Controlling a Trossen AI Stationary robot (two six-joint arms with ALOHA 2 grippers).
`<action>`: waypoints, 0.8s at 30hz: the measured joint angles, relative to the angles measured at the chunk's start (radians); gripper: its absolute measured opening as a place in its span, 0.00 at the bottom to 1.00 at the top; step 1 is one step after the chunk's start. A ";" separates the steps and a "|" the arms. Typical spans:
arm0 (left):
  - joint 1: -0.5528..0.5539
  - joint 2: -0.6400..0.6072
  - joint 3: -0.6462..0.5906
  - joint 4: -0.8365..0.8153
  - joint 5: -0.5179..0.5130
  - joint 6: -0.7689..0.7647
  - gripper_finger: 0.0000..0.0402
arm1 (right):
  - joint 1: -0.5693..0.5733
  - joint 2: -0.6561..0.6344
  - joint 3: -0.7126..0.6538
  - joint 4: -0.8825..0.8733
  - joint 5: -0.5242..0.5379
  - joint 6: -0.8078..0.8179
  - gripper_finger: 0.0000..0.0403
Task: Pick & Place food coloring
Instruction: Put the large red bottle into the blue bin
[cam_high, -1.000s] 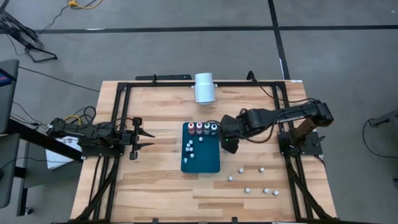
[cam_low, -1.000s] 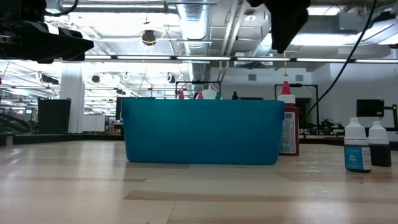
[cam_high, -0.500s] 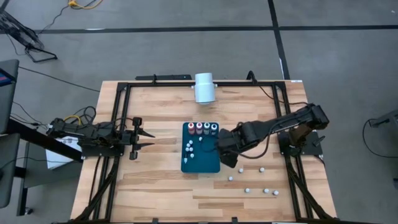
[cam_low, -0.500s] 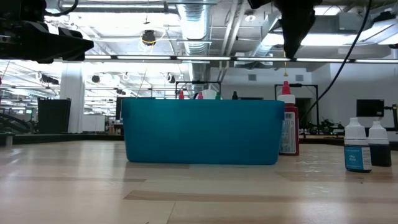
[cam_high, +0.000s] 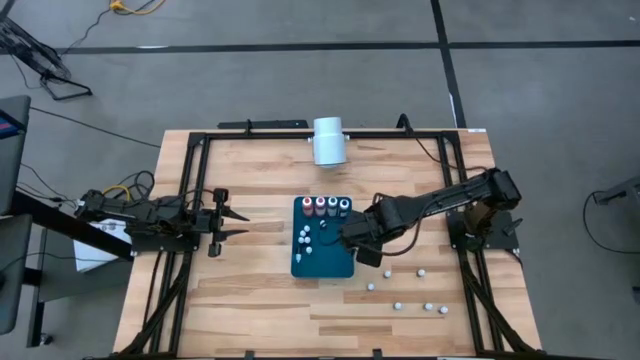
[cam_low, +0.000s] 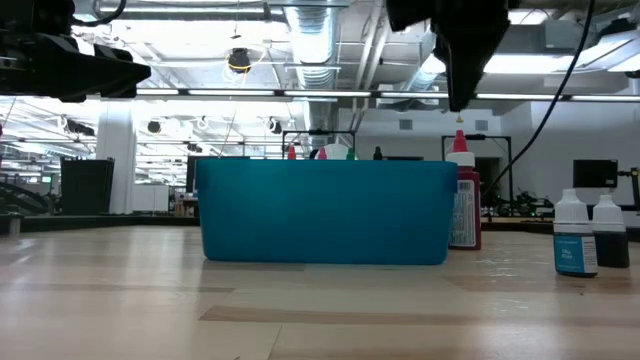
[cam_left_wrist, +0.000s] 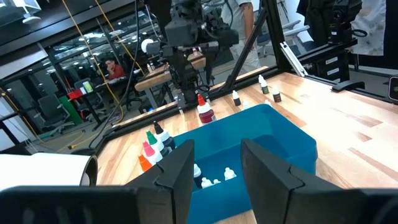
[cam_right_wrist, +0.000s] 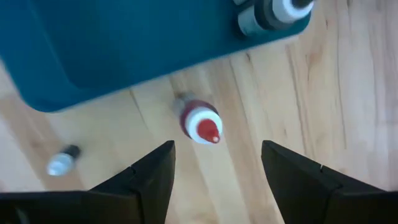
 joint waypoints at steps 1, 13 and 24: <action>0.000 0.000 0.000 0.000 0.000 0.001 0.31 | -0.001 0.002 -0.002 -0.004 0.000 -0.012 0.57; 0.000 0.000 0.000 0.000 0.000 0.001 0.31 | -0.009 0.001 -0.103 0.068 0.042 -0.118 0.57; 0.000 0.000 0.000 0.000 0.000 0.001 0.31 | -0.023 -0.087 -0.315 0.294 -0.007 -0.200 0.57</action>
